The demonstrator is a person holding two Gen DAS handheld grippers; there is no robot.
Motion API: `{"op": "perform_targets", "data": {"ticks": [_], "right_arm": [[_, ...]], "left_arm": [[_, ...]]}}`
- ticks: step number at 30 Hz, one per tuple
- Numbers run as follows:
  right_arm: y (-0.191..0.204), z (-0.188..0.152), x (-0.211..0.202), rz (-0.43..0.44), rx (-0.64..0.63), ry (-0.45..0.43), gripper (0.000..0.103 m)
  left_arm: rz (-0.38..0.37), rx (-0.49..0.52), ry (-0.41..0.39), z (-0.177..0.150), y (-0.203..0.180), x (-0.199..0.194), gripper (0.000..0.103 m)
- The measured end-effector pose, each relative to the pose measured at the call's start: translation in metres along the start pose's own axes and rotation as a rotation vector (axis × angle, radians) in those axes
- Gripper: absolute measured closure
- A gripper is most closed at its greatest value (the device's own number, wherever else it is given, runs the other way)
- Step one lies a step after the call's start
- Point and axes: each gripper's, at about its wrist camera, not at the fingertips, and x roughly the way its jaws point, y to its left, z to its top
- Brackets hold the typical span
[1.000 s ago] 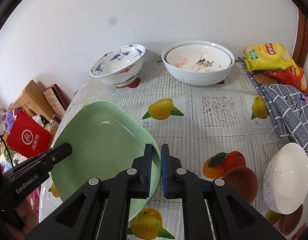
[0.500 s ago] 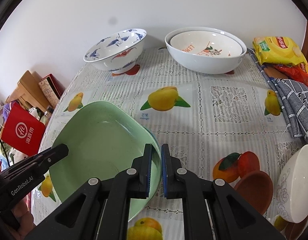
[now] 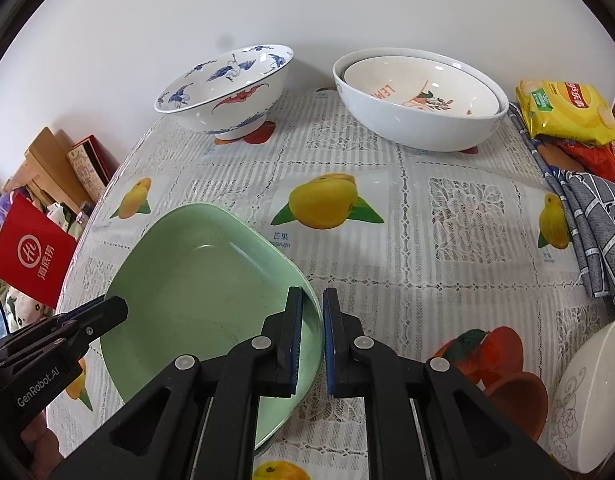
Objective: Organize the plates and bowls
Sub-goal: 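Lower the green plate onto the blue-pink stack and open both grippers, then withdraw both grippers from the plate stack toward the brown clay dishes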
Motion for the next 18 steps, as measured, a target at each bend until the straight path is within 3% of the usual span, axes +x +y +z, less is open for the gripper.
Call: {"op": "perform_targets", "data": {"ticks": [8,9,11,18], "right_arm": [[0.005,-0.002,-0.005,-0.018,-0.010,0.004,0.090],[0.006,-0.003,-0.007,-0.021,-0.012,0.002,0.087],[0.006,-0.004,-0.012,-0.025,-0.017,0.001,0.079],[0.001,-0.016,-0.041,-0.016,0.006,-0.028,0.072]], "left_arm": [[-0.014,-0.008,0.014,-0.005,0.005,-0.004,0.087],[-0.015,-0.012,0.017,-0.006,0.006,-0.005,0.082],[-0.015,-0.015,0.008,-0.007,0.007,-0.010,0.082],[-0.015,-0.015,-0.017,-0.016,0.007,-0.032,0.081]]}}
